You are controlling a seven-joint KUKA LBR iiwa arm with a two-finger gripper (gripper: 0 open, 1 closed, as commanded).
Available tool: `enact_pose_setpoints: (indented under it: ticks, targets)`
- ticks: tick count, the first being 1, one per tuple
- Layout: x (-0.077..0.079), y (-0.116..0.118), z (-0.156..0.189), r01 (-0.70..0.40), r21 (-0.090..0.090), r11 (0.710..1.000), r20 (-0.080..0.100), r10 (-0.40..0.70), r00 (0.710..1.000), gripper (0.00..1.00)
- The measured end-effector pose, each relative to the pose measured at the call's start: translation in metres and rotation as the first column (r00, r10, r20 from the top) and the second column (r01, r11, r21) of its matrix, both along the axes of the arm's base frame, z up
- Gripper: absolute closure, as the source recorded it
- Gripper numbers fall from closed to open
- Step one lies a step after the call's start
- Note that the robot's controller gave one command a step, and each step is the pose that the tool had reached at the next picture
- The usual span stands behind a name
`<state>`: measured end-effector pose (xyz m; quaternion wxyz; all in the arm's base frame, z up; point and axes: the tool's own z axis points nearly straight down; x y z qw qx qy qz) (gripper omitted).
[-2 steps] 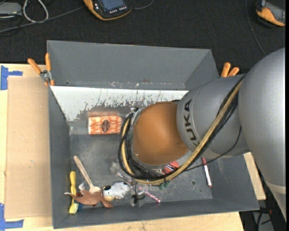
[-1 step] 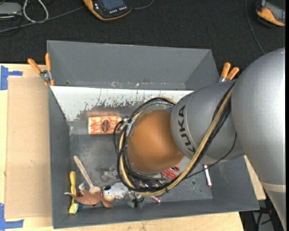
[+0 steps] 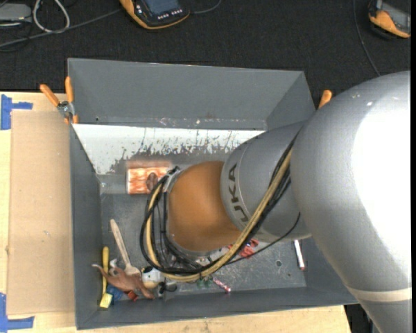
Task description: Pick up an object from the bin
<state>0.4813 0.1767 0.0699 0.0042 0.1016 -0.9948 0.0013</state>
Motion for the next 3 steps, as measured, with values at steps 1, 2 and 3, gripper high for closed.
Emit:
enact_pose_setpoints:
  ticks: [1,2,3]
  targets:
    - [0.0,0.0,0.002,0.001,0.0,1.0,-0.001,-0.001,1.0,1.0]
    - [-0.002,-0.001,0.035,0.002,-0.002,1.0,-0.006,-0.002,1.0,1.0]
    - [-0.002,0.0,0.064,0.004,-0.002,1.0,-0.006,-0.004,1.0,1.0]
